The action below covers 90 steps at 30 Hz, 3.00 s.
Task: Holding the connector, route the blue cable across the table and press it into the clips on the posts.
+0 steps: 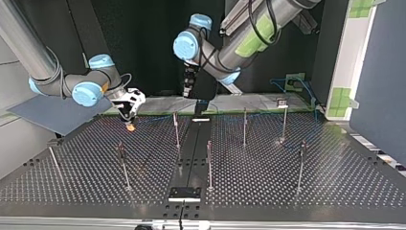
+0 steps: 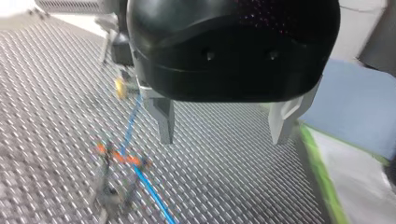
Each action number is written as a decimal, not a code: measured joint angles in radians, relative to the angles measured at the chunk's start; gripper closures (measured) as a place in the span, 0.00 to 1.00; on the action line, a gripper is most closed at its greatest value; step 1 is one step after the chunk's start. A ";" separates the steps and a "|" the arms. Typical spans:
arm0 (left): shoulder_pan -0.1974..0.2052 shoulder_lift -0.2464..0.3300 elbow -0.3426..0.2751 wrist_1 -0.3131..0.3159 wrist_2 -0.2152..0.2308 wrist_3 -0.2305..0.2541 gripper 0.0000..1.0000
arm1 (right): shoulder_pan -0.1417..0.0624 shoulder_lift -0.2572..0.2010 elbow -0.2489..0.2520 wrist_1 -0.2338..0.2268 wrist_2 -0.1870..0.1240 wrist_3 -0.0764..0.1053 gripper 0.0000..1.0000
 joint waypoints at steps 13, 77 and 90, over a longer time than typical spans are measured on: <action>-0.104 -0.006 0.106 -0.029 -0.101 0.010 0.00 | -0.007 0.000 0.000 0.001 0.000 0.000 1.00; -0.092 -0.317 0.663 -0.175 -0.207 0.049 0.00 | -0.005 0.000 0.000 0.002 -0.003 0.002 1.00; -0.076 -0.398 0.743 -0.204 -0.214 0.048 0.00 | -0.007 0.000 0.000 0.002 -0.006 0.002 1.00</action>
